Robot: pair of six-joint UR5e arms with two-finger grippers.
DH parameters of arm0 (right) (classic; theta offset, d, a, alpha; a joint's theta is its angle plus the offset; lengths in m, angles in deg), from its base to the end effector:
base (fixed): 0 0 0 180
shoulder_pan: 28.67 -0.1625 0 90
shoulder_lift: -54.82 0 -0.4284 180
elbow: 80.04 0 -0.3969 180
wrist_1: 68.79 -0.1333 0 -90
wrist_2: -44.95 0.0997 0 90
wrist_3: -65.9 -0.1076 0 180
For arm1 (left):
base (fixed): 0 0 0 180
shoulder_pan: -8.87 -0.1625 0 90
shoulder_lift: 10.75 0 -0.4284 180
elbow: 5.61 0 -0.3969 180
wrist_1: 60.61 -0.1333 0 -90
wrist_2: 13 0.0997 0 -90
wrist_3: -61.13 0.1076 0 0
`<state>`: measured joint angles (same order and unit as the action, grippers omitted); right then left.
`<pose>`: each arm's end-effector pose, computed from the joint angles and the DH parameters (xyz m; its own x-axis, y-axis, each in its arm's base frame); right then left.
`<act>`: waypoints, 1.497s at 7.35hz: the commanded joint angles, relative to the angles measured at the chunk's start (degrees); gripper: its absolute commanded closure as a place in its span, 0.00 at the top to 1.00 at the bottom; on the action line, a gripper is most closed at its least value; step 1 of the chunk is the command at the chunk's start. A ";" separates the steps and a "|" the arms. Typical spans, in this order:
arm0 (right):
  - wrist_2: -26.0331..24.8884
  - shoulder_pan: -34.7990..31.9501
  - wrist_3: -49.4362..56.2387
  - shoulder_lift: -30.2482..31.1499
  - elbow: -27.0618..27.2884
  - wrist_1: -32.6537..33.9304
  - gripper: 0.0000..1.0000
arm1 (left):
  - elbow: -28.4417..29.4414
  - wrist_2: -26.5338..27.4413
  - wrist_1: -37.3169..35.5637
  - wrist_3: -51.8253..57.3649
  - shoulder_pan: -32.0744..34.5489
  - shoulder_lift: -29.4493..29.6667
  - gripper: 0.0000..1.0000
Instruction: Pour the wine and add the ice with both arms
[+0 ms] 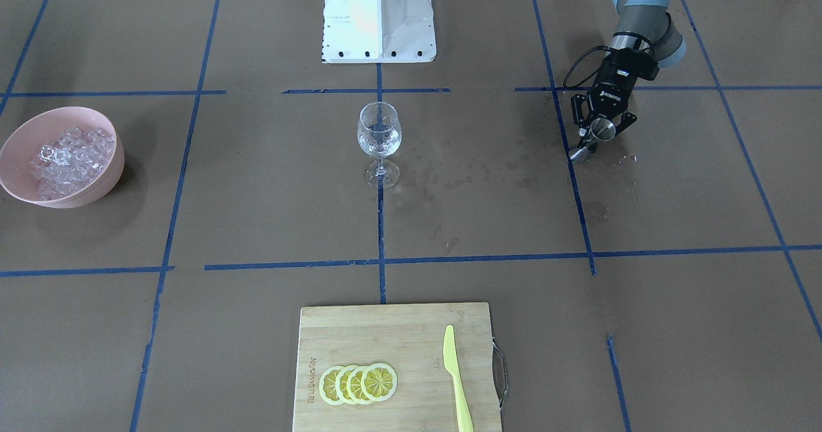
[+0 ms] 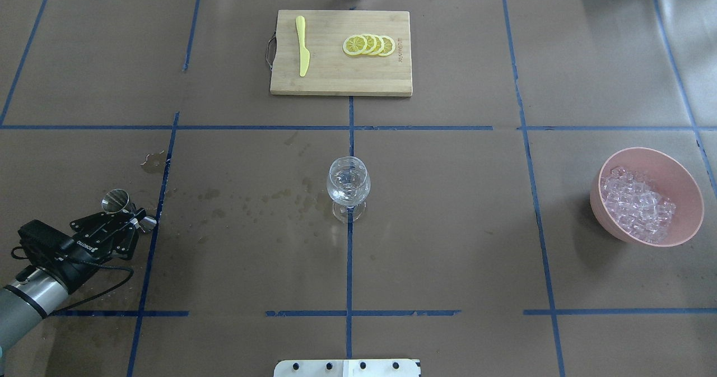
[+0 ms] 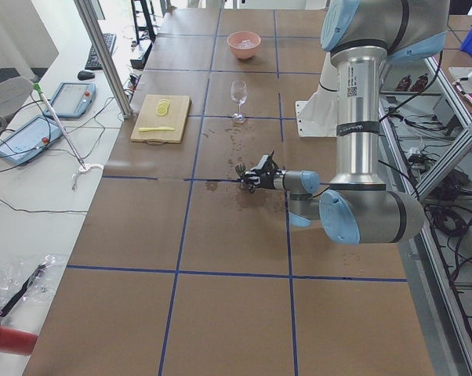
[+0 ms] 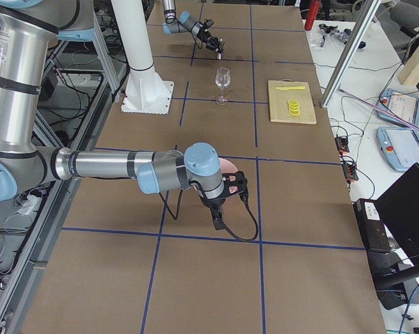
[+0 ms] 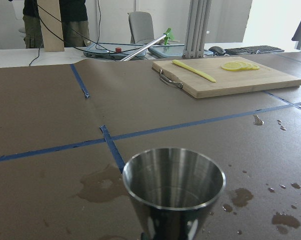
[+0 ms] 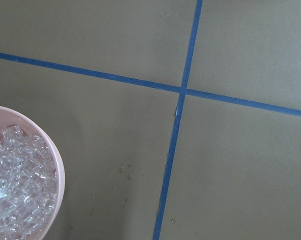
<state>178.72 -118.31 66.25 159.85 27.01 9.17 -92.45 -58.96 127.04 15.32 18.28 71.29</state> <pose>0.0563 -0.4015 0.6134 0.7210 -0.1785 0.6695 0.0105 0.9690 0.2470 0.3738 -0.2729 0.5685 0.6019 0.4082 -0.6864 0.5335 0.4341 0.7259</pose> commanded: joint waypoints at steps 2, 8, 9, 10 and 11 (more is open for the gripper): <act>0.00 0.00 0.00 0.00 0.00 -0.08 1.00 | -0.09 0.09 0.08 4.24 0.00 -0.04 0.01; 0.00 0.00 0.00 0.00 0.00 -0.08 1.00 | 0.18 -0.18 0.00 4.33 0.00 0.05 0.37; 0.00 0.00 0.00 0.00 0.00 -0.08 1.00 | 0.18 -0.09 0.00 4.33 -0.09 0.05 0.43; 0.00 0.00 0.00 0.00 0.09 -0.08 1.00 | 0.27 -0.09 0.00 4.33 -0.09 0.05 0.47; 0.00 0.00 0.00 0.00 0.09 -0.08 1.00 | 0.18 0.00 0.00 4.33 -0.09 0.05 0.55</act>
<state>178.72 -118.31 66.25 159.85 27.06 9.09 -92.24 -59.04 127.04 19.65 18.20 71.34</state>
